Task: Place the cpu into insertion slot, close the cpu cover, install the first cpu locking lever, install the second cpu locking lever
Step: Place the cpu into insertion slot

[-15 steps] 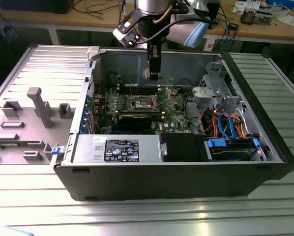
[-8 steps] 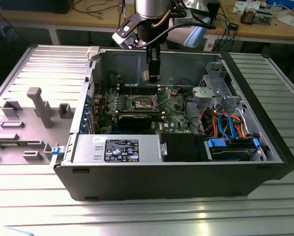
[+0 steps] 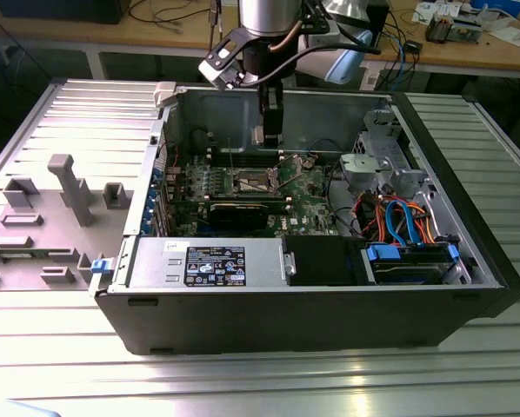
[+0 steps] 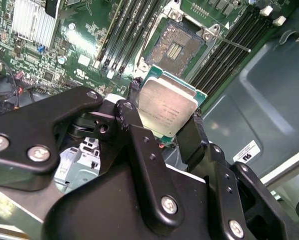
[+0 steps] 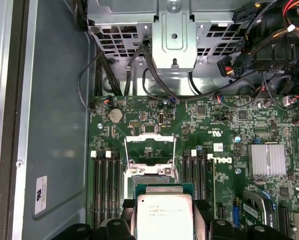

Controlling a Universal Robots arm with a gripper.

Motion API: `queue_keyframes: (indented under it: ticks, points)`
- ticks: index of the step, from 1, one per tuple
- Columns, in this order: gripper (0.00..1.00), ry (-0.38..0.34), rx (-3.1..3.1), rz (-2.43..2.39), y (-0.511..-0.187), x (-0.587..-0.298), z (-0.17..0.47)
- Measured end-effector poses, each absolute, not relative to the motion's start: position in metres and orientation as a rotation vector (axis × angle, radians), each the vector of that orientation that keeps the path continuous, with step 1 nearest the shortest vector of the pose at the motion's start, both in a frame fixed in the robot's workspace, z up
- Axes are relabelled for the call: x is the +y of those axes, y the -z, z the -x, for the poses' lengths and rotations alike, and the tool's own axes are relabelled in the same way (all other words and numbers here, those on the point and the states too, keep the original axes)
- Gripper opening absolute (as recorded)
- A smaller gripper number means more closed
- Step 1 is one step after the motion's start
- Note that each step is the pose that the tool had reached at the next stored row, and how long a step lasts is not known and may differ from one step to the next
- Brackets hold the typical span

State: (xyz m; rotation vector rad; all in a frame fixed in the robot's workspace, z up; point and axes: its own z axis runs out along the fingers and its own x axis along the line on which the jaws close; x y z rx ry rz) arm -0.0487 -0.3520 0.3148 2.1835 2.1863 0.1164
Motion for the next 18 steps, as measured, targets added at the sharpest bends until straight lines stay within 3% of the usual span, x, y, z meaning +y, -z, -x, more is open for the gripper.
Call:
queue_keyframes:
  ticks: [18]
  points:
    - [0.54,-0.118,2.199,-2.171,-0.286,-0.347,0.055]
